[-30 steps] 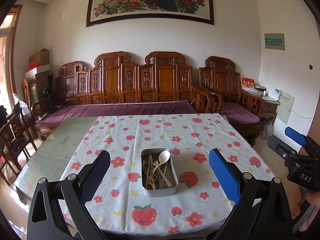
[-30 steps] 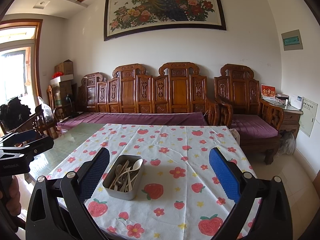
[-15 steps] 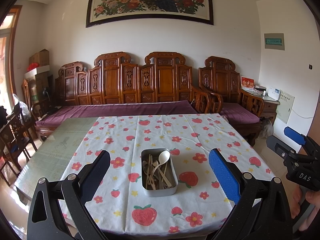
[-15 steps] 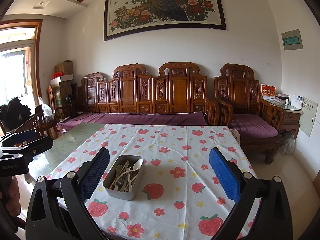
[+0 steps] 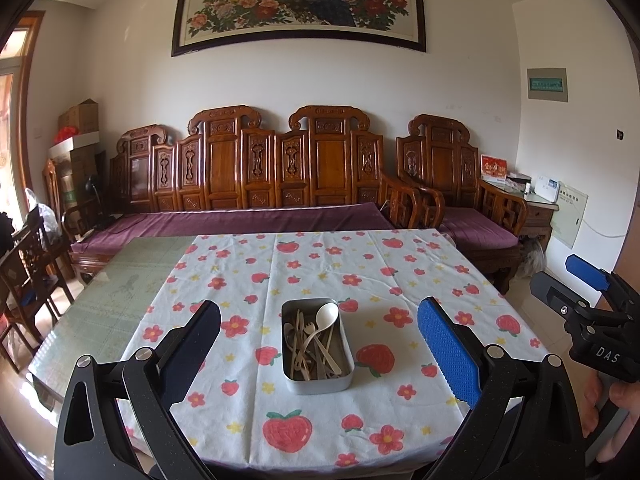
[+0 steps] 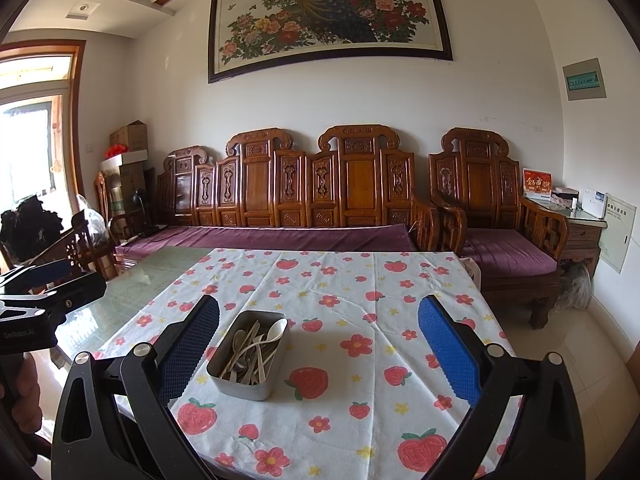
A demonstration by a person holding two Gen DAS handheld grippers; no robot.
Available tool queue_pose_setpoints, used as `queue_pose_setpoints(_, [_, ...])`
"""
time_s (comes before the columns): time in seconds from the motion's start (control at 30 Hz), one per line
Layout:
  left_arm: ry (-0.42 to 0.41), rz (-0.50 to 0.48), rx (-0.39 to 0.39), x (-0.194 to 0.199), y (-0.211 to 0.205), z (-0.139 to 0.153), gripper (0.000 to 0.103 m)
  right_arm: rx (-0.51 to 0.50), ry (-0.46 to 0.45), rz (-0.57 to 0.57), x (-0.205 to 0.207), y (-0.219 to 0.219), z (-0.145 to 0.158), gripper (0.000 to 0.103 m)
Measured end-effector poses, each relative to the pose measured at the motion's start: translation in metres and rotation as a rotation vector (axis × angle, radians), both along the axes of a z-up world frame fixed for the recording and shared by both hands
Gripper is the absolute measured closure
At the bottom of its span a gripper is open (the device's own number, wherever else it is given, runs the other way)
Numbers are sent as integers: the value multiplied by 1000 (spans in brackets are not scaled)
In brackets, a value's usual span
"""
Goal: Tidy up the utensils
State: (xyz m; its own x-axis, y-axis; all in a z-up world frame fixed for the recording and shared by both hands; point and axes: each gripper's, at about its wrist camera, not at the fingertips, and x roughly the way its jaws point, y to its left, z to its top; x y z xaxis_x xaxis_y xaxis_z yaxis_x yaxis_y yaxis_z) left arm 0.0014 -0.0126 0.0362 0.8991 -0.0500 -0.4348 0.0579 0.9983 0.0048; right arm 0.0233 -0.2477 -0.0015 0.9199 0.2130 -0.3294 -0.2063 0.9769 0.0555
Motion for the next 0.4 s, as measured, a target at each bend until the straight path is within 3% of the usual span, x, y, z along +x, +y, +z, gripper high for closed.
queue_pose_setpoints(0.4, [0,-1,-1,0,-2,2,8,4,0,1,-1,2,-2,3])
